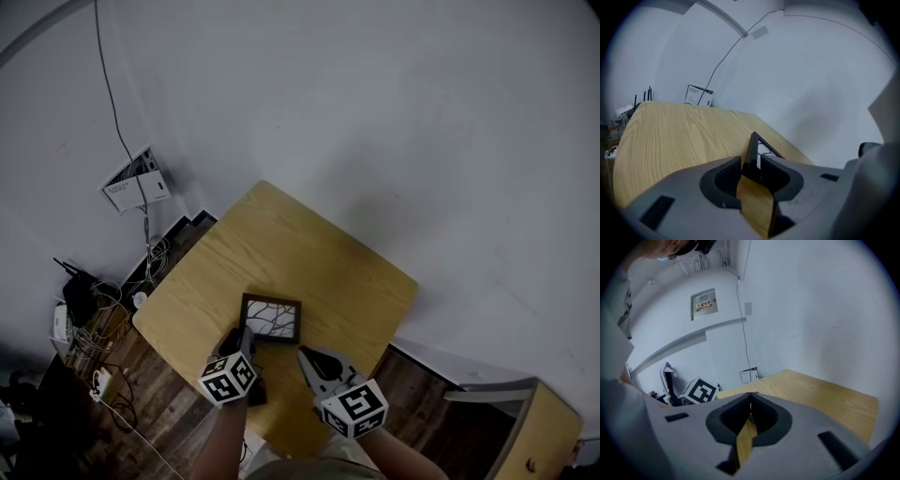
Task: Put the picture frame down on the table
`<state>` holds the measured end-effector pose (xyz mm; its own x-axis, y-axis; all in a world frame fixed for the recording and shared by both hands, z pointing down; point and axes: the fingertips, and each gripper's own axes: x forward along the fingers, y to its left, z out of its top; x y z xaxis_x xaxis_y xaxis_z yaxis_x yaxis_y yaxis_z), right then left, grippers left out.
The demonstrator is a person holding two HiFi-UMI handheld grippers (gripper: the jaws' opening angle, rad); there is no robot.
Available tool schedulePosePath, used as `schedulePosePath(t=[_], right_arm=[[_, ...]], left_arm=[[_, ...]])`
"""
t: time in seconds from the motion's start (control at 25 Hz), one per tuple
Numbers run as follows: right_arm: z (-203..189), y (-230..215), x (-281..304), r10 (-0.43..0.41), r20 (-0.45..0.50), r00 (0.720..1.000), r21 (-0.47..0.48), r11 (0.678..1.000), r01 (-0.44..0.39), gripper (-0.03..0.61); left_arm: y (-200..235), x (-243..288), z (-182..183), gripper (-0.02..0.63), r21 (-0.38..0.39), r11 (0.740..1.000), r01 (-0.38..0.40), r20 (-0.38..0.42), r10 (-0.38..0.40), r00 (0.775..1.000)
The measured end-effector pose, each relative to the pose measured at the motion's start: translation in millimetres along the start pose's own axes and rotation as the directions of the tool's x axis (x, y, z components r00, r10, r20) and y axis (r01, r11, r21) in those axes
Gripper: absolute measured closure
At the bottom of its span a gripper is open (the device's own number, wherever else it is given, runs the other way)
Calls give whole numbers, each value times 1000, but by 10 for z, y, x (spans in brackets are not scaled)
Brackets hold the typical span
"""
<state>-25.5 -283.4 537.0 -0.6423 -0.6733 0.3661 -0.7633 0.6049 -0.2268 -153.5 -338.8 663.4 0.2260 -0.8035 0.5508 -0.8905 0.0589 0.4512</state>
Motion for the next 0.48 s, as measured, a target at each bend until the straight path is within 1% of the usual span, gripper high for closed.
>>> schedulePosePath(t=[0.12, 0.2, 0.48], right_arm=[[-3, 4, 9, 4, -4, 1000, -2, 1000, -4, 578], [-2, 9, 14, 6, -7, 1000, -3, 1000, -6, 578], [0, 36, 14, 14, -6, 1000, -11, 1000, -14, 578]], left_arm=[[97, 29, -63, 505, 33, 997, -65, -36, 66, 997], [146, 36, -85, 552, 64, 993, -104, -45, 107, 993], [131, -17, -13, 552, 47, 994, -101, -16, 102, 995]])
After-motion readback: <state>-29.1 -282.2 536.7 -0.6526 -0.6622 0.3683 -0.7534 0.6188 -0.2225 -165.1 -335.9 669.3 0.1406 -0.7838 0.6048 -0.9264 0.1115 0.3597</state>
